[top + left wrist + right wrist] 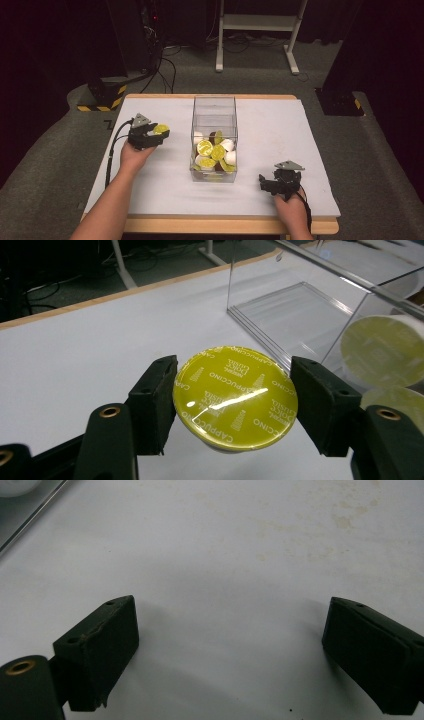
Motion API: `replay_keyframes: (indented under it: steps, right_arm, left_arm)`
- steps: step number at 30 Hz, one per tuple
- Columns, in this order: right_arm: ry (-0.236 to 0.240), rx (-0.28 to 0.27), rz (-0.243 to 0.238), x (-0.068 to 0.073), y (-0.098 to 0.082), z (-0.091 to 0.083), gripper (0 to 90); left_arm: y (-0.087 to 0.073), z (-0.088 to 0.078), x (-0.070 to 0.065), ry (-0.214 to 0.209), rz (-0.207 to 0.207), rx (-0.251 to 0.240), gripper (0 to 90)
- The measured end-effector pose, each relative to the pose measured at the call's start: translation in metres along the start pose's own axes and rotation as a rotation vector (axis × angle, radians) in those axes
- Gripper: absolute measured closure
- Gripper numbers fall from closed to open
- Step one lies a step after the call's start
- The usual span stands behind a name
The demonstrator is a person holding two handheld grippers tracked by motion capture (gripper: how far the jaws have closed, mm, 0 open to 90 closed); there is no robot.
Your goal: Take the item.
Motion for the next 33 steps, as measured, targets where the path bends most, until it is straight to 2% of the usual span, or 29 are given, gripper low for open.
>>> replay_keyframes:
  steps: [3,9,13,15,16,18,22,26,33]
  right_arm:
    - [0.0,0.0,0.0,0.0,0.0,0.0,7.7]
    - [0.0,0.0,0.0,0.0,0.0,0.0,7.8]
    - [0.0,-0.001,0.0,0.0,0.0,0.0,7.8]
    - [-0.001,-0.001,0.0,0.0,0.0,0.0,7.8]
    - [-0.001,0.0,-0.001,0.0,0.0,0.0,7.8]
    - [-0.001,0.0,-0.001,0.0,0.0,0.0,7.8]
    - [-0.001,0.0,0.0,0.0,0.0,0.0,7.8]
    - [-0.001,0.0,-0.001,0.0,0.0,0.0,7.8]
    - [-0.001,-0.001,-0.001,0.0,0.0,0.0,7.8]
  left_arm:
    - [-0.002,0.006,0.0,0.012,-0.007,-0.002,37.8]
    - [-0.013,0.022,0.003,0.033,-0.01,0.037,37.8]
    - [-0.021,0.032,0.004,0.052,-0.029,0.055,37.8]
    - [-0.022,0.033,0.005,0.054,-0.026,0.064,37.8]
    - [-0.023,0.035,0.005,0.054,-0.04,0.064,37.7]
    - [-0.026,0.038,0.005,0.062,-0.043,0.067,37.7]
    - [-0.031,0.042,0.006,0.076,-0.034,0.08,37.8]
    - [-0.035,0.045,0.008,0.093,-0.036,0.076,37.8]
    - [-0.036,0.045,0.008,0.097,-0.036,0.071,37.7]
Point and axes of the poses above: each handheld gripper's, and its own axes: z roughly forward along the jaws, y roughly out of its top, x roughly to its left, the point moved 2 cm from there along z, roughly forward along the jaws, and after that the axes turned 13 degrees about y, right-handed, at the moved point
